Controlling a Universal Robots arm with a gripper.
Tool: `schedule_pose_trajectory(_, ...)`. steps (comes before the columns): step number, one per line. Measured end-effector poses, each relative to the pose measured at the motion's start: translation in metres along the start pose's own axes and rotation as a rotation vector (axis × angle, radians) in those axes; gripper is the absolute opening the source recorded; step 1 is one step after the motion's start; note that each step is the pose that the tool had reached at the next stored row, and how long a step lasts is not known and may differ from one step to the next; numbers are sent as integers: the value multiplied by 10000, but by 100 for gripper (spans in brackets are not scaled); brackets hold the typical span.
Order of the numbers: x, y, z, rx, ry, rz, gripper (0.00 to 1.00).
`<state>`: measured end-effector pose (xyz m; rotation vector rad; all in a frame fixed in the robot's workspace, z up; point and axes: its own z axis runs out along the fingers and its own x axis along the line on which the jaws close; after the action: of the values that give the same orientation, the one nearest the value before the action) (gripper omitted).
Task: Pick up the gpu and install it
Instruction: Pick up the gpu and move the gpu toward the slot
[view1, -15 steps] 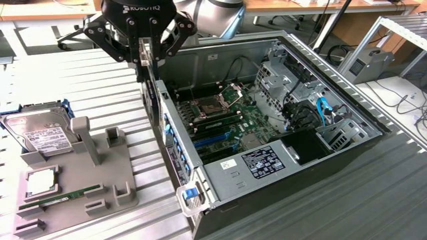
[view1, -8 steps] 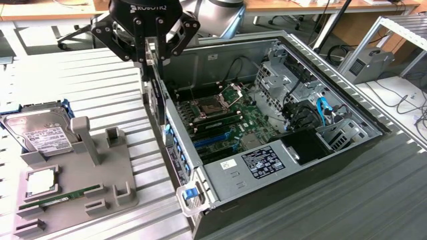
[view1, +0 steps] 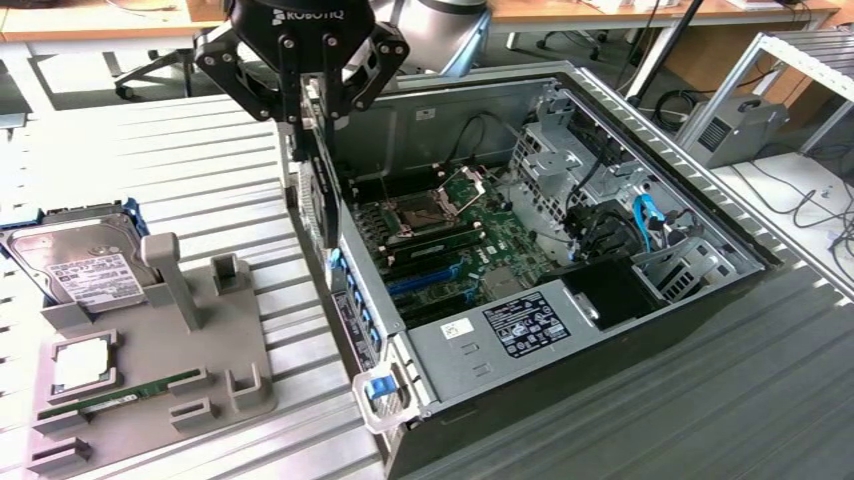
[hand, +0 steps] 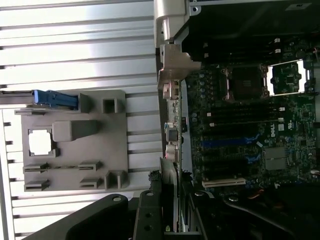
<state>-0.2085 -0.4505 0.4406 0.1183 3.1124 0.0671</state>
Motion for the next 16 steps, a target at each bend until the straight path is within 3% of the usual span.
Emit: schedule_pose_trajectory(16,-159,12,4,0,0,0,26)
